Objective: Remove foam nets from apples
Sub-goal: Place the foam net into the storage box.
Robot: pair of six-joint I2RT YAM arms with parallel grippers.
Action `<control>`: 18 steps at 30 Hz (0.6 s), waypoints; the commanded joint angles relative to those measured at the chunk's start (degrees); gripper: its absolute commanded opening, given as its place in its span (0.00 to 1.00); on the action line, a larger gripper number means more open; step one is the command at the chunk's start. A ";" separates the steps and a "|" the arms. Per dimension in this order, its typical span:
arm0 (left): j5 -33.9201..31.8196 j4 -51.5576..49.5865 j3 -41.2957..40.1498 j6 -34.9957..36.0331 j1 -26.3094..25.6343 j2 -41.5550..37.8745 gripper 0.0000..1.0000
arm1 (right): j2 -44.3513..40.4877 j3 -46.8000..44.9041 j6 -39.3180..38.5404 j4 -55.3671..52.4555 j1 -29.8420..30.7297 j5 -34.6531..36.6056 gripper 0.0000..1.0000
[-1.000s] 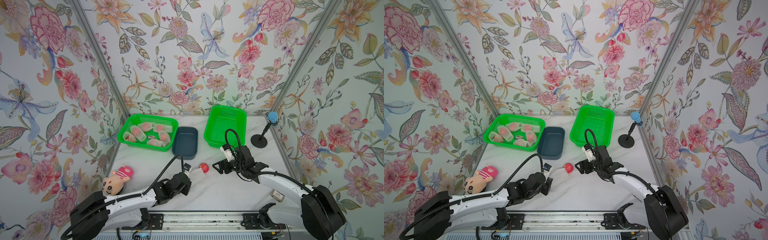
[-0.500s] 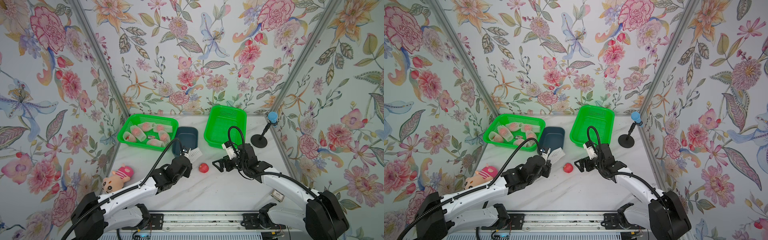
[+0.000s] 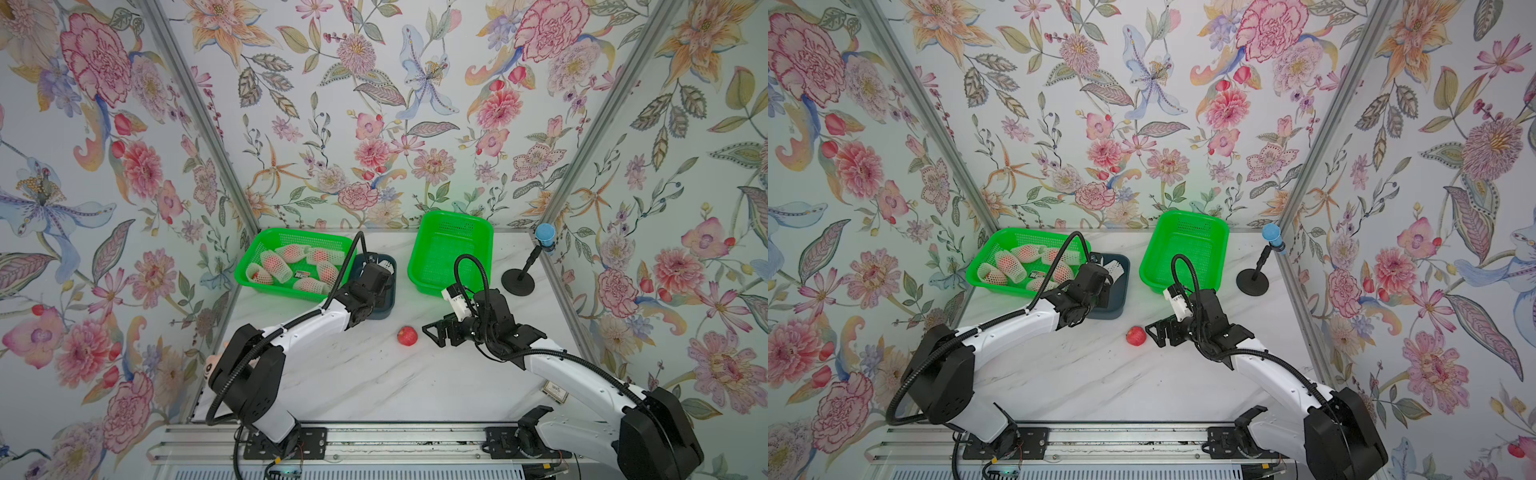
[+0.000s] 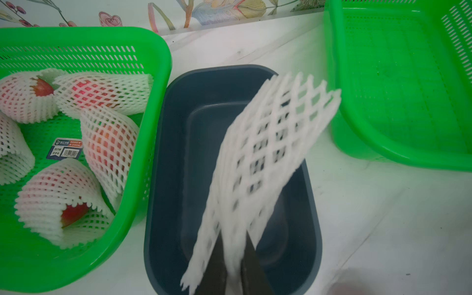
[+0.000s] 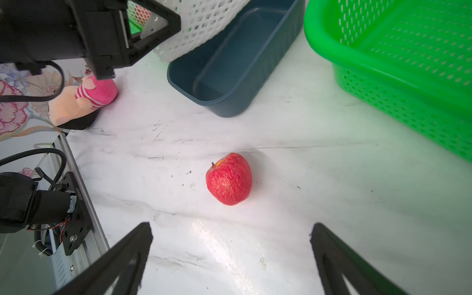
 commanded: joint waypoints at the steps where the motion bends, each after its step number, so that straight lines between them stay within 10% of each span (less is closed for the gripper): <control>1: 2.69 -0.45 2.08 -3.41 1.33 4.08 0.15 | 0.33 -0.54 1.77 1.03 1.97 1.77 0.99; 7: 4.29 0.18 4.16 -6.43 2.10 9.78 0.22 | 2.90 -0.71 2.06 1.94 4.33 3.98 0.99; 18: 7.72 1.81 2.72 -6.26 2.49 7.97 0.99 | 11.57 0.72 1.41 5.63 4.65 4.22 0.99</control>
